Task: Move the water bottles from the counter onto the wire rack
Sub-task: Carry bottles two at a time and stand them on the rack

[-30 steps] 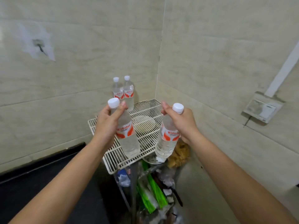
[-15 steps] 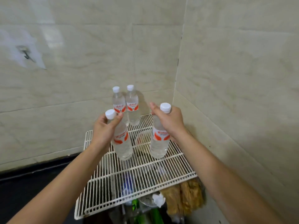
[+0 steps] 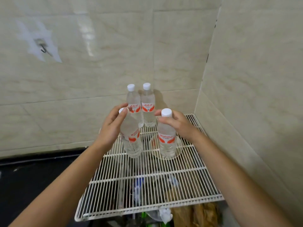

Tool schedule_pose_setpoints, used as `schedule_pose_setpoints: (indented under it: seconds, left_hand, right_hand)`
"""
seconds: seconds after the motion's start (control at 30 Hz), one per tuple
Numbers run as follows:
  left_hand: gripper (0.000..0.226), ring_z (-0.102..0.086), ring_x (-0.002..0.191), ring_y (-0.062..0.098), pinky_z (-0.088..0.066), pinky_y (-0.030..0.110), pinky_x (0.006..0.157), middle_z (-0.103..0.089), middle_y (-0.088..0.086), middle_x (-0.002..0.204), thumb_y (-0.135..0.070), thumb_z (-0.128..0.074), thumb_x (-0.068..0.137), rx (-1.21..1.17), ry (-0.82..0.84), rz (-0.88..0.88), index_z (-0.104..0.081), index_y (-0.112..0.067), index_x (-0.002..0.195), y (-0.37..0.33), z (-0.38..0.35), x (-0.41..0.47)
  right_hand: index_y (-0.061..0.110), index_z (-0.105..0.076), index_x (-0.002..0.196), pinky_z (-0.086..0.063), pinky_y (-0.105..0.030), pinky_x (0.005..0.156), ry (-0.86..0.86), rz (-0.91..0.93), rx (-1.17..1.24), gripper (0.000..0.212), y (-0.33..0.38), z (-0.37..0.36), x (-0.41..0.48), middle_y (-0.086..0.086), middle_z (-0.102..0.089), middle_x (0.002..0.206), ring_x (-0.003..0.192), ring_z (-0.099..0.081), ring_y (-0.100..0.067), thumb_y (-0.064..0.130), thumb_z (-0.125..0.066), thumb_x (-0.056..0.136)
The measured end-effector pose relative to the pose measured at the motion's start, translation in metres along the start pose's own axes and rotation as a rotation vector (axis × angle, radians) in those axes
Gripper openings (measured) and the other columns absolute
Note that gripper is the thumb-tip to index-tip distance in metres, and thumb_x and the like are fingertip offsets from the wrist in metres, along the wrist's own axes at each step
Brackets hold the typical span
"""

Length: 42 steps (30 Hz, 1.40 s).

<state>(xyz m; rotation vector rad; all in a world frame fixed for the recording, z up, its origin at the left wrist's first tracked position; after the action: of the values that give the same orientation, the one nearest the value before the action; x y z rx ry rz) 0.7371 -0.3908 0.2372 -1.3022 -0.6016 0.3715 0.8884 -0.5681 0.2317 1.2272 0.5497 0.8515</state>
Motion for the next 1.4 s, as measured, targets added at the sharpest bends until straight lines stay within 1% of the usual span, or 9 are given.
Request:
schedule_pose_setpoints:
  seconds: [0.13,0.3,0.43,0.53,0.67,0.8,0.93,1.13,1.4]
  left_hand:
    - [0.031,-0.057,0.125,0.001,-0.046,0.024,0.102,-0.064,-0.015,0.134,-0.044,-0.047,0.101,0.092,0.204,-0.047,-0.056,-0.043,0.13,-0.005,0.01,-0.006]
    - [0.037,-0.064,0.096,-0.004,-0.052,0.01,0.075,-0.069,-0.019,0.104,-0.036,-0.059,0.097,0.191,0.128,-0.12,-0.054,-0.037,0.133,-0.011,0.018,0.0]
    - [0.031,-0.064,0.104,0.014,-0.056,0.037,0.088,-0.065,-0.018,0.11,-0.055,-0.059,0.093,0.236,0.076,-0.162,-0.062,-0.044,0.122,-0.002,0.023,0.002]
    - [0.04,-0.056,0.12,0.008,-0.05,0.037,0.099,-0.058,-0.028,0.121,-0.069,-0.046,0.091,0.267,0.163,-0.191,-0.056,-0.05,0.125,0.006,0.027,0.001]
    - [0.043,-0.064,0.116,0.01,-0.052,0.033,0.098,-0.07,-0.008,0.121,-0.051,-0.053,0.097,0.173,0.306,-0.145,-0.062,-0.024,0.129,0.0,0.028,0.005]
    - [0.022,-0.074,0.094,0.017,-0.06,0.04,0.083,-0.079,0.001,0.099,-0.03,-0.063,0.096,0.084,0.129,-0.02,-0.071,-0.015,0.111,-0.006,0.041,0.029]
    - [0.024,-0.075,0.084,0.02,-0.062,0.047,0.076,-0.078,-0.001,0.086,-0.044,-0.069,0.091,0.153,-0.123,0.051,-0.074,-0.021,0.099,0.008,0.063,0.058]
    - [0.038,-0.066,0.098,0.026,-0.053,0.042,0.085,-0.071,0.001,0.101,-0.051,-0.06,0.094,0.508,-0.347,0.054,-0.068,-0.017,0.112,0.001,0.066,0.092]
    - [0.042,-0.064,0.107,0.028,-0.052,0.041,0.091,-0.07,0.006,0.115,-0.046,-0.063,0.094,0.429,-0.347,0.122,-0.066,-0.013,0.119,0.007,0.055,0.139]
  right_hand:
    - [0.031,-0.06,0.134,-0.042,-0.033,0.114,0.209,-0.08,0.127,0.05,-0.002,0.011,-0.002,0.007,-0.064,0.139,0.133,-0.056,-0.013,0.024,-0.07,0.085]
    - [0.045,-0.061,0.132,-0.048,-0.037,0.108,-0.157,-0.096,-0.113,0.076,-0.006,0.025,0.0,0.013,-0.067,0.131,0.123,-0.061,-0.008,0.068,-0.083,0.063]
    - [0.046,-0.066,0.121,-0.048,-0.038,0.106,-0.318,-0.022,-0.146,0.056,-0.011,0.015,-0.001,0.006,-0.064,0.129,0.12,-0.061,-0.008,0.076,-0.068,0.074]
    - [0.033,-0.066,0.111,-0.048,-0.03,0.091,-0.32,-0.011,-0.133,0.05,-0.007,0.002,-0.005,0.009,-0.068,0.113,0.106,-0.064,-0.004,0.072,-0.058,0.082]
    - [0.032,-0.058,0.093,-0.046,-0.03,0.072,-0.238,0.005,-0.415,0.05,0.007,-0.014,-0.002,0.01,-0.067,0.092,0.087,-0.064,-0.006,0.077,-0.037,0.086]
    - [0.023,-0.059,0.076,-0.052,-0.038,0.073,-0.354,-0.034,-0.575,0.062,0.013,-0.002,0.023,-0.001,-0.07,0.078,0.078,-0.067,-0.021,0.079,-0.035,0.09]
    - [0.016,-0.069,0.083,-0.045,-0.034,0.063,-0.526,-0.134,-0.648,0.071,0.012,0.013,0.047,0.001,-0.064,0.074,0.073,-0.06,-0.022,0.076,-0.033,0.093]
    - [0.015,-0.069,0.1,-0.041,-0.034,0.069,-0.646,-0.227,-0.688,0.065,0.008,0.024,0.084,-0.009,-0.072,0.1,0.09,-0.063,-0.03,0.072,-0.038,0.095]
    - [0.016,-0.068,0.106,-0.049,-0.036,0.074,-0.684,-0.244,-0.672,0.055,0.01,0.033,0.138,-0.008,-0.073,0.109,0.1,-0.066,-0.031,0.067,-0.05,0.093]
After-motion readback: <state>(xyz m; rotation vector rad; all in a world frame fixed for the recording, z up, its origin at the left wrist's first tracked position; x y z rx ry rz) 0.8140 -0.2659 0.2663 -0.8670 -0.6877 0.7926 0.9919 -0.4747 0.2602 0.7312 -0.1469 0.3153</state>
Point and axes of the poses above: each hand's wrist, its own x-axis towards the middle knuckle, its own z-axis out of the back of the hand, y = z × x, the point moved 5 cm from there along x, towards the middle knuckle
